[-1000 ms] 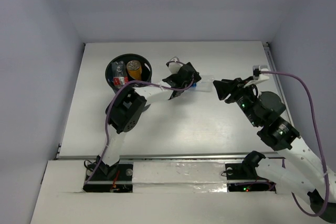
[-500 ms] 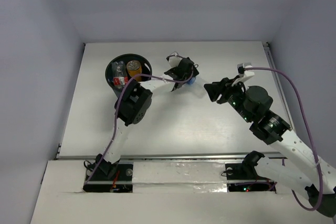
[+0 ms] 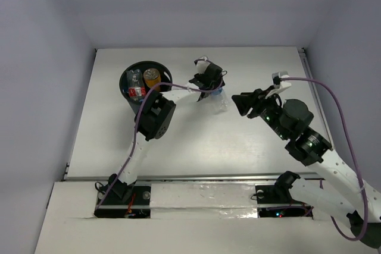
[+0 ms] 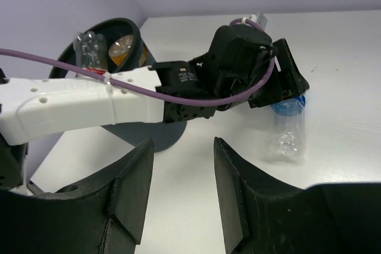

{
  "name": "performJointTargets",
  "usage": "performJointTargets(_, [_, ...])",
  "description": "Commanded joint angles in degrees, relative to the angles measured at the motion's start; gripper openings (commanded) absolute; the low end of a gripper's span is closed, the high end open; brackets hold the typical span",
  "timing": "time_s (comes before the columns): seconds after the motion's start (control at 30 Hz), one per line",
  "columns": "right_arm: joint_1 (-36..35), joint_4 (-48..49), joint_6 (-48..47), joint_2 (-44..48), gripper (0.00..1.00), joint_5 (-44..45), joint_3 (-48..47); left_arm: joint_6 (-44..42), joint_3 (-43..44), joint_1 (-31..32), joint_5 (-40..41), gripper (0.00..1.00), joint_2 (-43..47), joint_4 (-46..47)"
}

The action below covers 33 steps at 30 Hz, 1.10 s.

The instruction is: Put the plastic bottles in the bin

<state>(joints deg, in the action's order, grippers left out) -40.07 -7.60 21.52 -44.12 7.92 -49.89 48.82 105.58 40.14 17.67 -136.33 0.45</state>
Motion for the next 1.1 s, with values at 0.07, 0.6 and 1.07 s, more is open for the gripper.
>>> performJointTargets(0.07, [0.3,5.2,2.5,5.3,0.51,3.4,1.8,-6.7,-1.7,3.3,-0.5,0.29,8.3,2.9])
performJointTargets(0.6, [0.3,12.5,6.4,10.7,0.52,5.0,7.2,-31.6,-9.7,7.7,18.3,0.28,50.5,9.2])
performJointTargets(1.07, [0.3,18.2,7.8,9.0,0.52,-2.6,10.0,-57.9,-43.9,-0.5,41.6,0.27,70.9,33.4])
